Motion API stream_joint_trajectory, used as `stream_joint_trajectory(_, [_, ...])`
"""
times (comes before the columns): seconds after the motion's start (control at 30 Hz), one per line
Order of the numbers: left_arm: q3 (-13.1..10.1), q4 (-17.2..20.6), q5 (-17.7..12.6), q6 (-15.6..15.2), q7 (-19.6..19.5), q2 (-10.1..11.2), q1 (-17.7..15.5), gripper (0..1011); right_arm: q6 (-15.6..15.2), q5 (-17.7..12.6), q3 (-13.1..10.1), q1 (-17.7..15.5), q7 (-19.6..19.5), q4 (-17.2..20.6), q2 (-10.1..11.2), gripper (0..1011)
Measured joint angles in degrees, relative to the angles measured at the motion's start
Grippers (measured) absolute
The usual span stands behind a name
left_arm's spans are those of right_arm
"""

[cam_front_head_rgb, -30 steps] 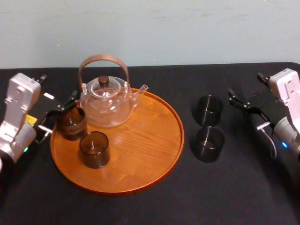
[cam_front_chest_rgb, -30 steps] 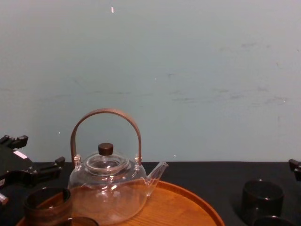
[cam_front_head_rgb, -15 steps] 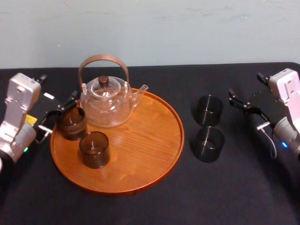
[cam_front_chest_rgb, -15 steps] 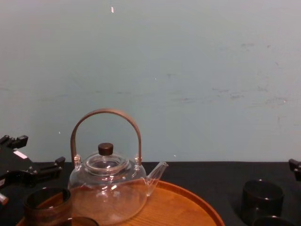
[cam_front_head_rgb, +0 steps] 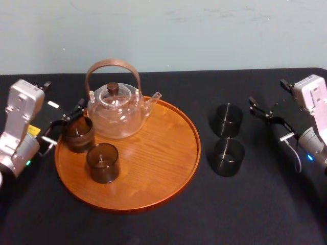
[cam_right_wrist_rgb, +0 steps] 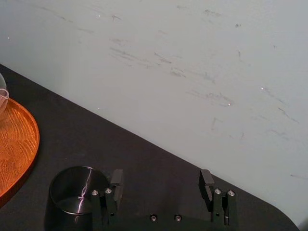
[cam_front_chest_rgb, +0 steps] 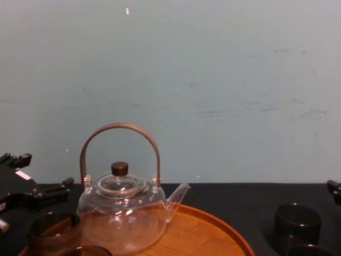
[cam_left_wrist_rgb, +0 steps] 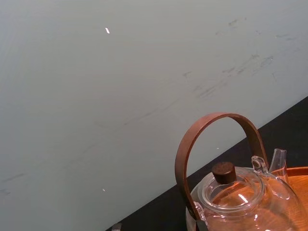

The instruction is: Pick up the glass from the table and place it on the tray.

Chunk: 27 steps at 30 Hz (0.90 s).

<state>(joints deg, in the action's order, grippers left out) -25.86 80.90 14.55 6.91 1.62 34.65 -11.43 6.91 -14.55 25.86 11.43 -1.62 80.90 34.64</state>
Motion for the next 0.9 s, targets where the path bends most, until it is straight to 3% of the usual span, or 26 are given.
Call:
stream_joint_trajectory(0.4, [0.0,0.0,0.0,0.0,0.0,0.0,0.0,1001,-0.33,-0.79,-1.72,-0.94,1.77,1.02,-0.12,1002])
stream_joint_trajectory(0.9, [0.0,0.0,0.0,0.0,0.0,0.0,0.0,1001,-5.37,-7.48,-7.45,-8.01,6.82,10.82,3.0,1002])
